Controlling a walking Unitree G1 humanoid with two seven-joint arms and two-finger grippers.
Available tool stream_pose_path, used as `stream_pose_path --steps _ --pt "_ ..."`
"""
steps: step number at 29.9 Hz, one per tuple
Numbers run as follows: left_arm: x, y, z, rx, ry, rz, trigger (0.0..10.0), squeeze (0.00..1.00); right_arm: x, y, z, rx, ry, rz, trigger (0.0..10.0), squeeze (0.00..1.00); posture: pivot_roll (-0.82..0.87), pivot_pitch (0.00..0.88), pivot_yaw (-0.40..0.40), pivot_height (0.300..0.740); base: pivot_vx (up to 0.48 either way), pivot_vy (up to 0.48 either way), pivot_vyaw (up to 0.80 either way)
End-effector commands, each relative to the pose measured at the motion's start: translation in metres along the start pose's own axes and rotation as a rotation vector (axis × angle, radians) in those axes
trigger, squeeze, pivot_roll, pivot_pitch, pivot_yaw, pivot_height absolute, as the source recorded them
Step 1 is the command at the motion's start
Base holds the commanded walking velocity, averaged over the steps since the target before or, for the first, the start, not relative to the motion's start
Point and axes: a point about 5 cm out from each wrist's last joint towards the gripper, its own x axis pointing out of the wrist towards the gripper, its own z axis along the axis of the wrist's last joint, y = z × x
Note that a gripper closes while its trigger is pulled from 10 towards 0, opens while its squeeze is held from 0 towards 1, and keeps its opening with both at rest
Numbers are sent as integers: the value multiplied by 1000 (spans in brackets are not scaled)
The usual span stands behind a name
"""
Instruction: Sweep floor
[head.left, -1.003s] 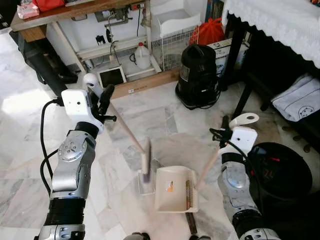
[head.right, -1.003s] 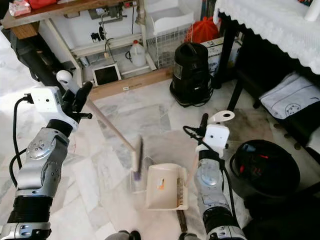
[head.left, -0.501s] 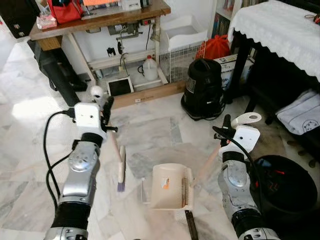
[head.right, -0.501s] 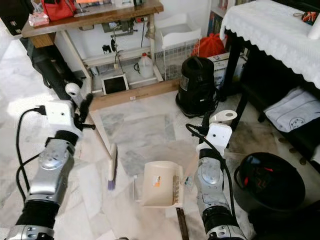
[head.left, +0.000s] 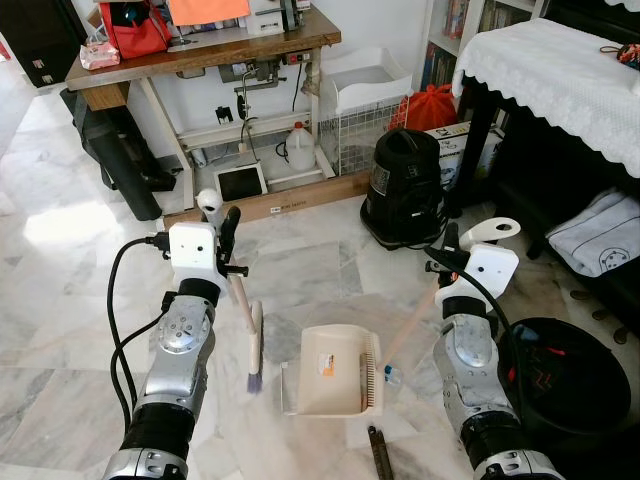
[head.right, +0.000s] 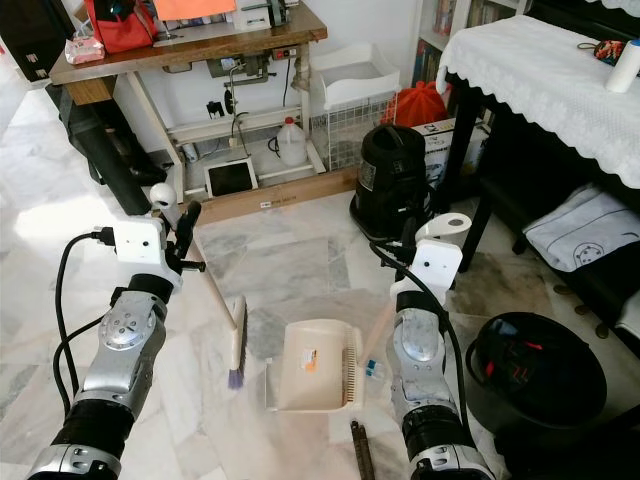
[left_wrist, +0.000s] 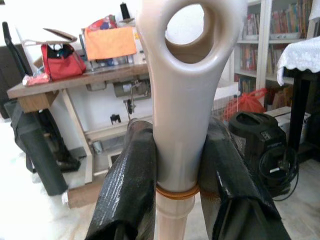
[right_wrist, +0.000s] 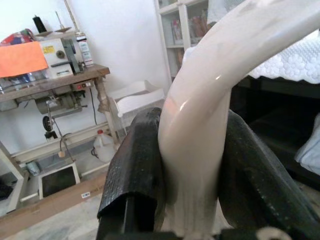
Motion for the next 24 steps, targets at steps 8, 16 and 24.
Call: stream_pose_path --steps 8,16,24 --pt "6 -7 10 10 -78 -8 10000 0 4 4 17 13 -70 7 10000 0 30 0 65 740 0 0 0" --pt "8 -16 14 7 -97 -44 10000 0 7 -4 24 1 -93 -19 10000 0 25 0 73 740 0 0 625" --pt "5 -16 14 7 -95 -42 10000 0 1 3 20 27 -68 -13 10000 0 35 0 70 740 0 0 800"
